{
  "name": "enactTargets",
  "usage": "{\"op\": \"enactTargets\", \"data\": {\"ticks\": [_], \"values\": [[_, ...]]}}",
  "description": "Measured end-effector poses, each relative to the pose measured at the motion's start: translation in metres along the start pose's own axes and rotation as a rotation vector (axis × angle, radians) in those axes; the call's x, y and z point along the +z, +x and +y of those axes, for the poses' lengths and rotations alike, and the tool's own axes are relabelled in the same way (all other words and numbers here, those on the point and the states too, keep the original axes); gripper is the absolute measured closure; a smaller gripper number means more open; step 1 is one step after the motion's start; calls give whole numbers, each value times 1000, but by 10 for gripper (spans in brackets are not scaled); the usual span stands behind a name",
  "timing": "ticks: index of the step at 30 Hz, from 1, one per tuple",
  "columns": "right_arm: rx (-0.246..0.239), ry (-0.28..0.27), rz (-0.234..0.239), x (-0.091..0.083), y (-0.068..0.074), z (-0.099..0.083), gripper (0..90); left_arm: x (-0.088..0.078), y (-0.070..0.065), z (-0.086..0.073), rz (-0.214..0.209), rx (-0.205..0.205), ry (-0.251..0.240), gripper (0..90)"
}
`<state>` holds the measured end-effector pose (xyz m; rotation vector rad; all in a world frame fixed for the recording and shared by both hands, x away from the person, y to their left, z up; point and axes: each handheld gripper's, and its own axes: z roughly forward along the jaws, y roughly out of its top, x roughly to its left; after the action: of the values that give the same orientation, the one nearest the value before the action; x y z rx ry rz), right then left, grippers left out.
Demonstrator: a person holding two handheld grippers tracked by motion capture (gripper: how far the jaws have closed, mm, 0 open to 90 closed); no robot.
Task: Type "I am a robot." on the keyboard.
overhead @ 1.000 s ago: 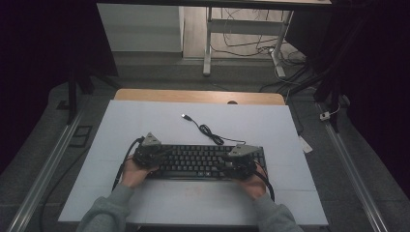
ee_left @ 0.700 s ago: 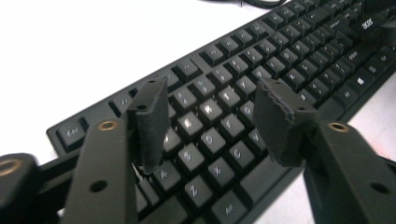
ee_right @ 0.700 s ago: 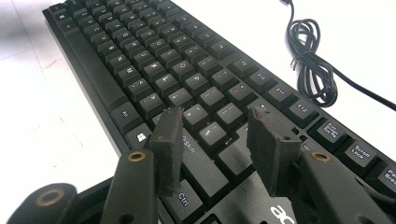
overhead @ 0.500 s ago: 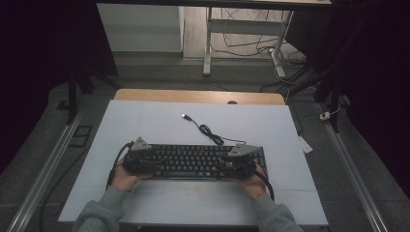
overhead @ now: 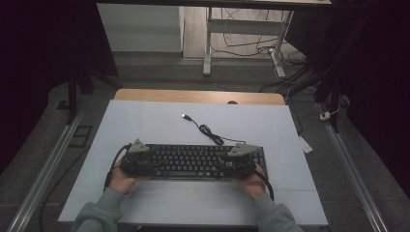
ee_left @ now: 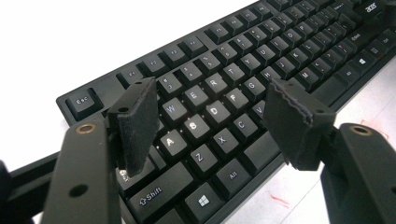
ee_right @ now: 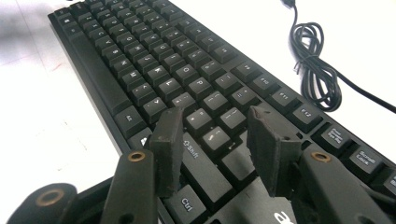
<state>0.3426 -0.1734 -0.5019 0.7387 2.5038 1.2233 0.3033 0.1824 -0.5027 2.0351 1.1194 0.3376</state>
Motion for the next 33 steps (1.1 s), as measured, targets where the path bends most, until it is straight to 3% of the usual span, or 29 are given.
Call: {"op": "enactTargets", "data": {"ticks": [3, 7, 9, 12, 21, 33], "values": [[1, -7, 24, 2, 1, 3, 623, 1, 0, 0, -2, -4, 1, 355], [-6, -11, 106, 8, 5, 9, 836, 3, 2, -1, -5, -5, 8, 354], [-15, -7, 140, 13, 8, 12, 895, 4, 3, 0, -5, -13, 8, 353], [-19, 10, 168, 21, 12, 16, 897, 7, 3, 0, -6, -13, 13, 353], [-46, 74, 133, 42, 22, 23, 896, 9, 1, 0, -8, 4, 24, 349], [-33, 97, 127, 47, 21, 22, 896, 12, -2, -1, -12, 18, 44, 344]]}}
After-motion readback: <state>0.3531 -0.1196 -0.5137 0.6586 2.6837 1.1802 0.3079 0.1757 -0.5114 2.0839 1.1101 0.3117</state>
